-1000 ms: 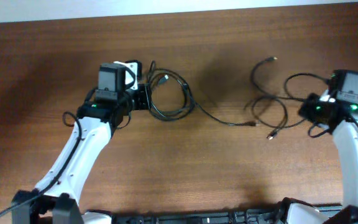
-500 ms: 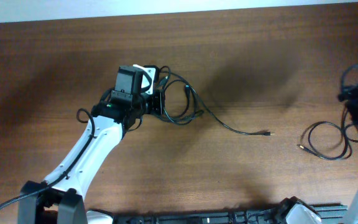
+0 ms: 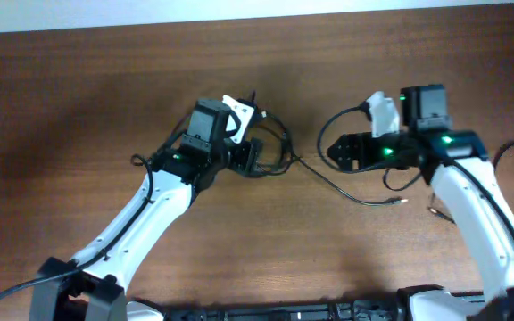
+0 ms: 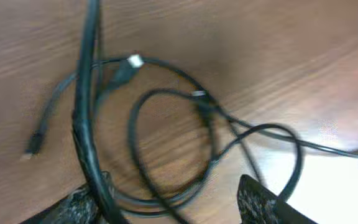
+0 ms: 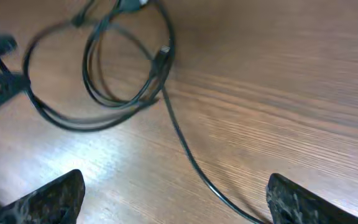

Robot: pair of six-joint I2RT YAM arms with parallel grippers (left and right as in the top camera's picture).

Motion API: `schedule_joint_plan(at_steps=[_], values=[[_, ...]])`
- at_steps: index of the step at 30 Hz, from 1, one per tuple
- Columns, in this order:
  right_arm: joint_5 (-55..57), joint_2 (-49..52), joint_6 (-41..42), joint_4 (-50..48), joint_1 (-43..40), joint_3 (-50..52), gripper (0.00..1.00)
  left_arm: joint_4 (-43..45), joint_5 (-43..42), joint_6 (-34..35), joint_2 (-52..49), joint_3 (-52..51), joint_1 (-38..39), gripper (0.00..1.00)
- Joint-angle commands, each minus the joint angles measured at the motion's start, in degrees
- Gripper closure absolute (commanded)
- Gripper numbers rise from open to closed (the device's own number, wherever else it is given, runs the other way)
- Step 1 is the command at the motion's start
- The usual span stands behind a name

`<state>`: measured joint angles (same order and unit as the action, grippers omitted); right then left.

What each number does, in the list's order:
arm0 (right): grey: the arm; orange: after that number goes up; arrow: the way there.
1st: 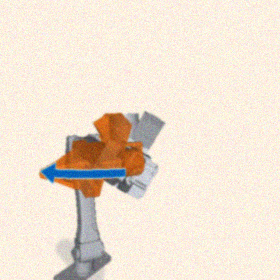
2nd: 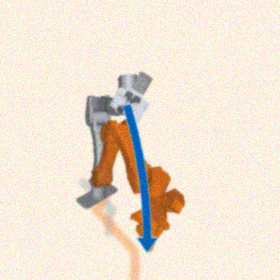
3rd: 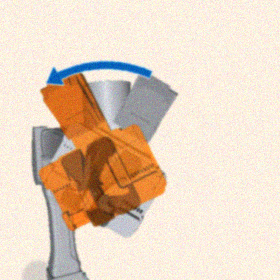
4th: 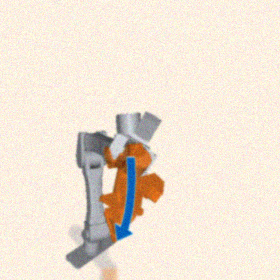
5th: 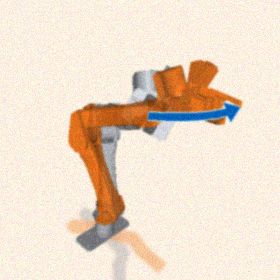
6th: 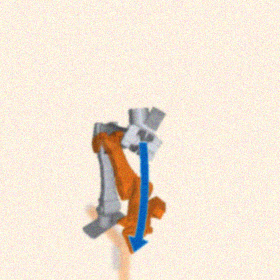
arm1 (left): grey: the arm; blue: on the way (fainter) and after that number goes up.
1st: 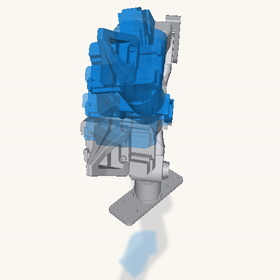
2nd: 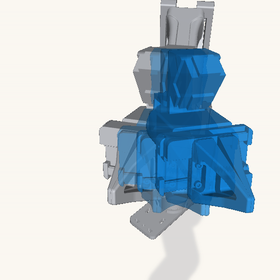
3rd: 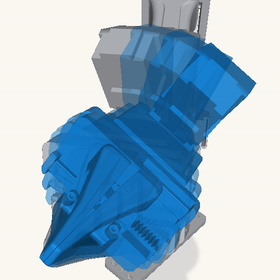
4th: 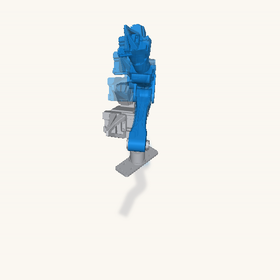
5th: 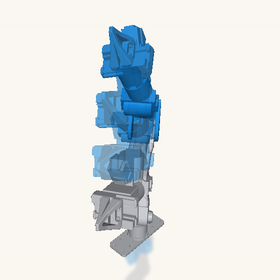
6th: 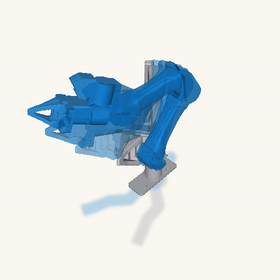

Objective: Untangle cables

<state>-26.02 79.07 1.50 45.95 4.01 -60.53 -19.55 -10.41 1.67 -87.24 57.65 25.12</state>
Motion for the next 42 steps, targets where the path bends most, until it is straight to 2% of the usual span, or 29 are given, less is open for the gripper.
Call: schedule_joint_plan(at_steps=[1,5,9,11,13,17,26,29,33,36,38,39,42], values=[[-0.35,3.89,-1.05,-0.87,3.85,-0.66,0.09,-0.22,4.68,-1.01,0.11,0.59,-3.65,0.34],[-0.37,6.69,-1.03,-3.58,8.81,-0.66,0.12,-1.11,4.26,0.94,0.09,0.59,-7.5,0.38],[-0.13,8.46,-1.09,-9.92,14.36,-0.66,0.12,-3.28,3.74,10.73,0.09,0.59,-12.98,0.35],[1.27,10.25,-1.11,-13.64,16.0,-0.61,0.13,-5.4,0.46,14.19,0.09,0.57,-13.97,0.33],[2.95,12.85,-1.09,-16.09,17.53,-0.61,0.14,-6.71,-2.36,14.19,0.09,0.57,-14.05,0.32],[2.69,18.64,-1.05,-22.03,20.31,-0.61,0.24,-8.02,-3.34,14.19,-0.02,0.57,-14.05,0.32],[11.28,25.53,-1.07,-38.97,22.71,-0.61,0.24,-8.44,-3.34,14.19,-0.02,0.57,-14.05,0.32],[13.2,27.54,-1.07,-40.94,22.73,-0.61,0.25,-8.44,-3.34,14.16,-0.02,0.57,-14.05,0.32],[13.0,30.45,-1.05,-40.89,22.73,-0.61,0.42,-8.41,-3.34,14.19,-0.02,0.57,-14.05,0.31],[13.2,30.42,-1.07,-41.92,22.62,-0.61,0.75,-8.41,-3.37,14.19,-0.02,0.57,-14.03,0.32],[13.27,29.38,-1.09,-42.66,22.23,-0.68,0.91,-8.46,-3.37,14.19,-0.02,0.57,-14.05,0.31],[13.25,27.67,-1.07,-42.64,21.75,-0.68,0.96,-8.68,-3.34,14.19,-0.02,0.57,-14.05,0.31],[13.25,17.42,-1.05,-41.81,19.63,-0.9,0.96,-9.09,-3.41,14.19,-0.02,0.57,-14.03,0.29]])
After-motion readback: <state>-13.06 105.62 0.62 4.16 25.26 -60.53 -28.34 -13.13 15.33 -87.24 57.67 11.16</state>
